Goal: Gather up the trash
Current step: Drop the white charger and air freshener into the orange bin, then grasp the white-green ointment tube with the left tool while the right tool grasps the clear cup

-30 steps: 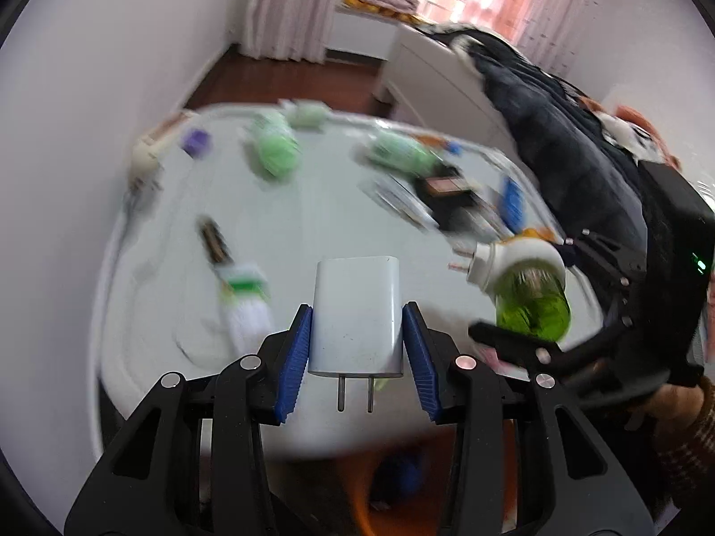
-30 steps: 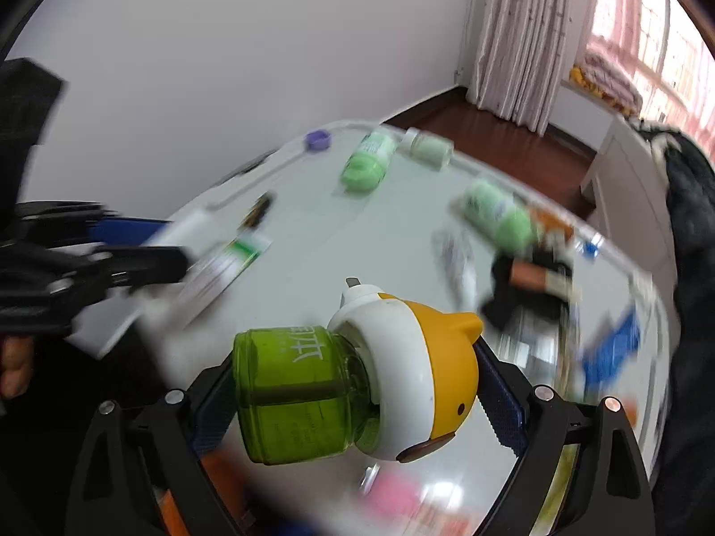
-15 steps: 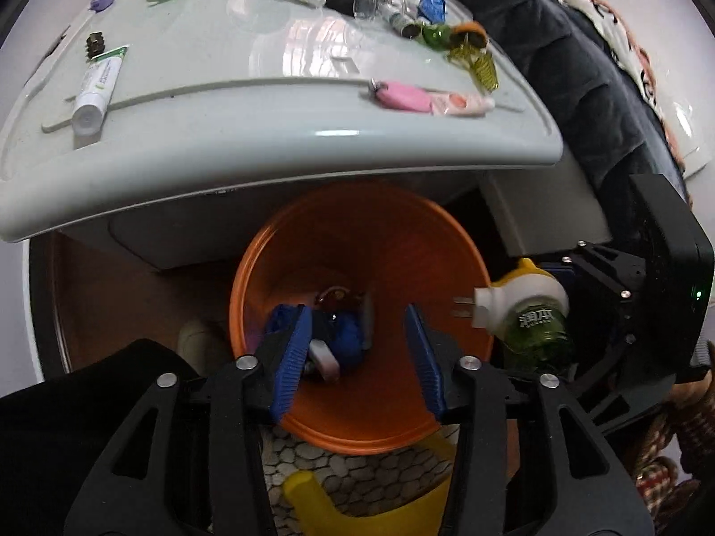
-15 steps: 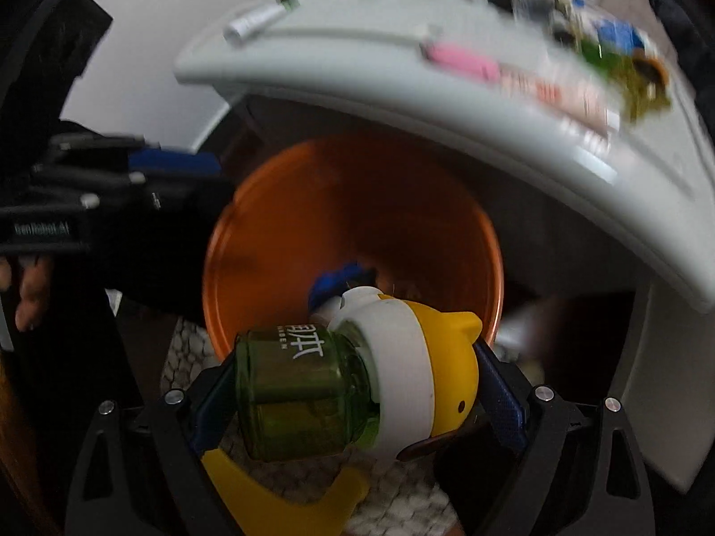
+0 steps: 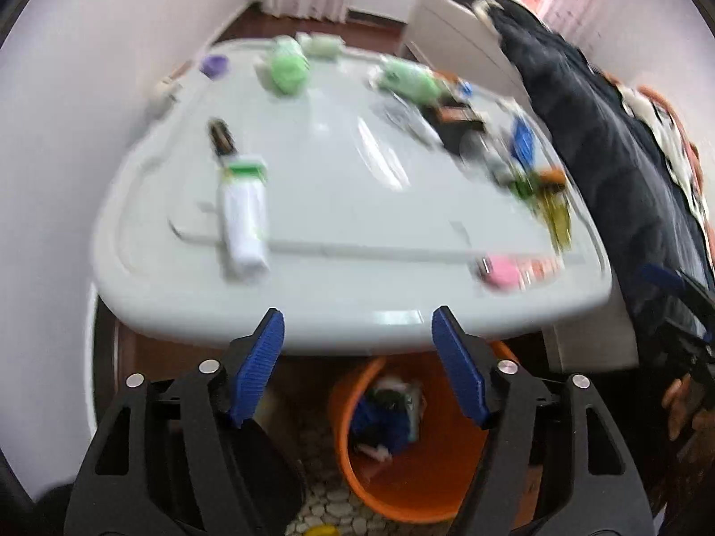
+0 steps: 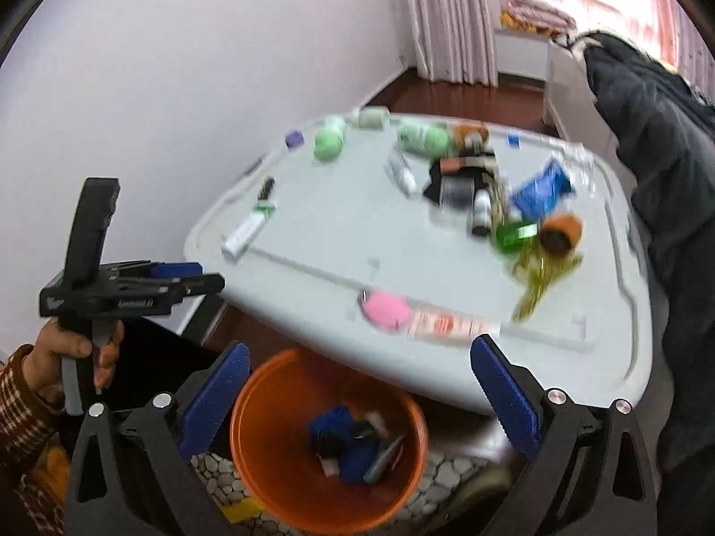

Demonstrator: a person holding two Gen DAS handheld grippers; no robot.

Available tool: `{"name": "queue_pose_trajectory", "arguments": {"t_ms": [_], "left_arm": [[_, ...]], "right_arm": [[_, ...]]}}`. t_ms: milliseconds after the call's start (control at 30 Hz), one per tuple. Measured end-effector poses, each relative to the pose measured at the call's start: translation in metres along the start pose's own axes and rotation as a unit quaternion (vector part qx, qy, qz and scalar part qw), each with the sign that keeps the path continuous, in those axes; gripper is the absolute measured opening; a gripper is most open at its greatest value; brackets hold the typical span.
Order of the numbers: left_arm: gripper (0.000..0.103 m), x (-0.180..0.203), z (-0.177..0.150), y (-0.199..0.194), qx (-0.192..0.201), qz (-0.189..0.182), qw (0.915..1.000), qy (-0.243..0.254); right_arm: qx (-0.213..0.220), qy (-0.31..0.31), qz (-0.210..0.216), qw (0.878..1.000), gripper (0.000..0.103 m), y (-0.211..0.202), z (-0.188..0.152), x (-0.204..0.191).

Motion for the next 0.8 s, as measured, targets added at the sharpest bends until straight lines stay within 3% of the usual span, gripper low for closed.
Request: {"name": "queue_pose_trajectory", "arguments": {"t_ms": [167, 333, 500, 533, 567, 633, 667, 800], "left_arm": [[0.076, -0.039, 0.041, 0.004, 0.022, 0.062, 0.9974, -0.031], [0.076, -0.07, 0.058, 0.042, -0.021, 0.099, 0.9928, -0.063], [0.076, -0.076, 0.05, 0.071, -0.05, 0.141, 0.9878, -0.045], [0.074, -0.076, 0.048, 0.074, -0.051, 0.146, 0.9871, -0.039], [0.055, -0.075, 0.046, 0.079, -0.056, 0.148, 0.9868, -0.033], [0.036, -0.074, 0.047, 0.078, -0.042, 0.155, 0.9866, -0.027], [0.032, -0.07, 0.047, 0.077, -0.039, 0.139, 0.9892, -0.027], [0.032, -0.046, 0.051, 0.069, -0.013, 0.098, 0.995, -0.017]], "right_arm": [[0.027, -0.023, -0.048, 0.998, 0.098, 0.003, 0.034, 0.006], [0.03, -0.02, -0.054, 0.998, 0.098, 0.027, 0.058, 0.015], [0.032, -0.007, -0.06, 0.998, 0.098, 0.049, 0.064, 0.024], [0.033, -0.007, -0.07, 0.997, 0.098, 0.054, 0.065, 0.029], [0.033, -0.009, -0.079, 0.996, 0.098, 0.058, 0.067, 0.032], [0.038, -0.017, -0.095, 0.995, 0.098, 0.065, 0.072, 0.038], [0.035, -0.023, -0.103, 0.994, 0.098, 0.072, 0.076, 0.04], [0.02, -0.052, -0.132, 0.99, 0.097, 0.102, 0.097, 0.045]]}}
Point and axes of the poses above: each gripper's, at about its wrist camera, not at the fingertips, and y roughly the way its jaws point, x to its right, z to its top, the point moved 7 cm from there along y, roughly the way its jaws point, and after that the axes turned 7 degrees about y, right-handed, at the moved point
